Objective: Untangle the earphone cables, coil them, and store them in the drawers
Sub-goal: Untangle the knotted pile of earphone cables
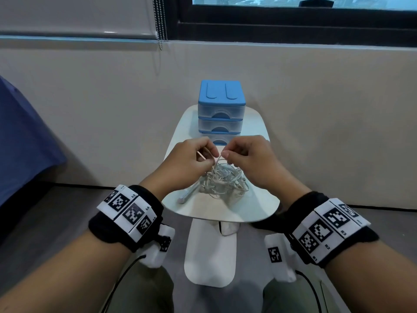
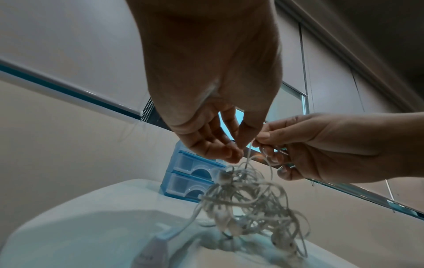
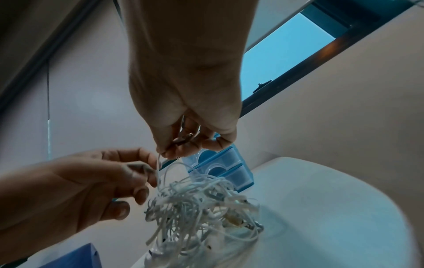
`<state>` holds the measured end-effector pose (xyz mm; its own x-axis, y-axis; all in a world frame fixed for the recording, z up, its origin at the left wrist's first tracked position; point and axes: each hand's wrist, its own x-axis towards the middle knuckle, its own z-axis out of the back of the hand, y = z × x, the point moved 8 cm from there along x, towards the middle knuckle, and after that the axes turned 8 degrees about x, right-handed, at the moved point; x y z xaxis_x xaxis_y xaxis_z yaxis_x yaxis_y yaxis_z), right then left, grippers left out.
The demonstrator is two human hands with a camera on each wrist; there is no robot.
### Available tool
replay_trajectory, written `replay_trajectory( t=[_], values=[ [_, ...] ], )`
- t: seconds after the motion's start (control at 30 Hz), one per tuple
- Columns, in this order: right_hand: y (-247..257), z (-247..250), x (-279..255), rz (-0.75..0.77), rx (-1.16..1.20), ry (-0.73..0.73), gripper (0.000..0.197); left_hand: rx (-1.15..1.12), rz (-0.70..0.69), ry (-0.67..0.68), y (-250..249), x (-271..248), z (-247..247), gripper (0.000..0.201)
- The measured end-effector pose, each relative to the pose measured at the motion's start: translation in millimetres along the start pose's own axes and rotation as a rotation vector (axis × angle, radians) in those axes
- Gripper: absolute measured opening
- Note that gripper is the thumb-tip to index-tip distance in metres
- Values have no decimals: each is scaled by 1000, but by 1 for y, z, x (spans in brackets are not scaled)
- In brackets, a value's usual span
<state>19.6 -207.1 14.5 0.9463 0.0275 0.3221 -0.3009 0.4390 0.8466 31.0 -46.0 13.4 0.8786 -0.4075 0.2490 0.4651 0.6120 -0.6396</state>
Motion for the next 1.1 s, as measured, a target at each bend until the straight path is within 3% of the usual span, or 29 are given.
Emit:
replay_trajectory(
  t=[0.07,0.17,0.47,0.63,0.9,1.1],
  values=[
    [-4,6,3,-13,20,-49,18,49,1,76,4,-1,-6,30],
    [-7,9,3,-38,23,-66,18,104,-36,148,7,-4,-18,26],
    [-7,13,3,-89,45,-71,16,236,-157,67,-3,3,-18,15],
    [-1,25,5,-95,41,-141,15,197,-220,47,-20,2,4,12],
    [-1,10,6,-72,-21,106,13,199,-177,128,-17,2,0,9],
    [-6,1,0,-115,2,183,13,188,-135,127,-14,4,-3,12]
  ],
)
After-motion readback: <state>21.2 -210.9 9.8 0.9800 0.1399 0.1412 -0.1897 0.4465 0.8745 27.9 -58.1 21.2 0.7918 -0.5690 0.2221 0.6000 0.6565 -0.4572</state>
